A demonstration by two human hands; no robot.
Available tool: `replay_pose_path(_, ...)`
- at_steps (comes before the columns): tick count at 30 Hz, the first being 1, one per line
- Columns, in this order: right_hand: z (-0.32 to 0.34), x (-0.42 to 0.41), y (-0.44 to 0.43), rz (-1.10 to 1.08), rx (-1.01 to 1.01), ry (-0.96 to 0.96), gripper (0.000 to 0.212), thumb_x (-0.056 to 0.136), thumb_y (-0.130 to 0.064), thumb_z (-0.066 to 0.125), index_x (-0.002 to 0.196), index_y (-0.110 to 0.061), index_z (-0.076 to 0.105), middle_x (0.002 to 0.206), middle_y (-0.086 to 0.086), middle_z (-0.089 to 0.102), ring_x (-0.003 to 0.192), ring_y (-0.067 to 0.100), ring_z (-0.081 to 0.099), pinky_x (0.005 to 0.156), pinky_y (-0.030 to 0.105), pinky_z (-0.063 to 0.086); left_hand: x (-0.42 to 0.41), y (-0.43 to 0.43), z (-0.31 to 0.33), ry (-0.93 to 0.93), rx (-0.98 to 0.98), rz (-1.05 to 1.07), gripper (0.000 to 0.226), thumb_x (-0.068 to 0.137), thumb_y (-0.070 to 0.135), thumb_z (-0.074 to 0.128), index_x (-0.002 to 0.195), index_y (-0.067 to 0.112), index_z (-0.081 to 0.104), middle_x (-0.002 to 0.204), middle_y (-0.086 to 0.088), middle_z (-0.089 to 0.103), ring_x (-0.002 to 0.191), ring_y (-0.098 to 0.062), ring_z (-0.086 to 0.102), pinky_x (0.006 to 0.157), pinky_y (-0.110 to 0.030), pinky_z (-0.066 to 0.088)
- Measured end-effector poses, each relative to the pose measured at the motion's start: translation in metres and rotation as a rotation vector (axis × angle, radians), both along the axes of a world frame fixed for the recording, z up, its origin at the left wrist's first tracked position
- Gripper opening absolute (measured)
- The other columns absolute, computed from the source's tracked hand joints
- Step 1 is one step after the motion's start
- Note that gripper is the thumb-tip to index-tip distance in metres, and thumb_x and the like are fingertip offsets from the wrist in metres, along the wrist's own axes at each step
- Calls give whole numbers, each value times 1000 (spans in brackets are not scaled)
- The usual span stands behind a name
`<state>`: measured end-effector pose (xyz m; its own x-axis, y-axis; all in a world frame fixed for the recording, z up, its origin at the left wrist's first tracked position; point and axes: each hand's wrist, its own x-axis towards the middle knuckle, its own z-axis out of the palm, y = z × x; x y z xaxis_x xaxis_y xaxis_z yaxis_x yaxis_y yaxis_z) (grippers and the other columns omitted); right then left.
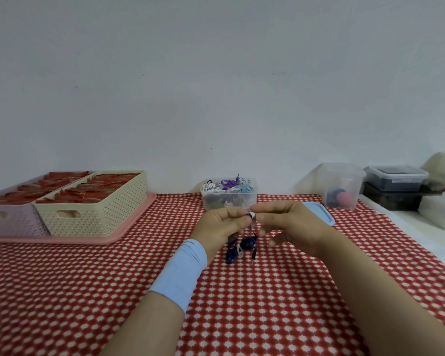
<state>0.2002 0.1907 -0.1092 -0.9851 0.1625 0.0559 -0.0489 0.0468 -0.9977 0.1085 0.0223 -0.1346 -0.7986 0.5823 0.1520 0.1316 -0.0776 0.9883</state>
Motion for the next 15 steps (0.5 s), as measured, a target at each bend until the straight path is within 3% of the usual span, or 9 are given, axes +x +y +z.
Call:
replay_pose_path(6, -1, 0, -4, -40, 159, 86, 13, 87, -8, 75, 94, -15, 81, 87, 13, 77, 64, 15, 65, 55, 27, 55, 0, 0, 0, 104, -72, 60, 13, 77, 12, 81, 84, 21, 75, 88, 0, 77, 82, -12, 72, 84, -28, 57)
replay_pose_path(11, -2, 0, -4, -43, 187, 106, 11, 86, -8, 75, 94, -14, 80, 86, 16, 76, 67, 19, 68, 55, 27, 55, 0, 0, -1, 157, -54, 85, 15, 76, 10, 82, 82, 22, 76, 86, 2, 77, 84, -10, 73, 80, -24, 55)
replay_pose_path(15, -3, -1, -2, -43, 151, 82, 12, 89, -12, 74, 99, -15, 79, 89, 13, 76, 70, 21, 68, 60, 30, 56, 0, -1, 1, 208, -87, 68, 20, 78, 11, 81, 94, 21, 75, 92, 2, 77, 91, -12, 73, 85, -27, 56)
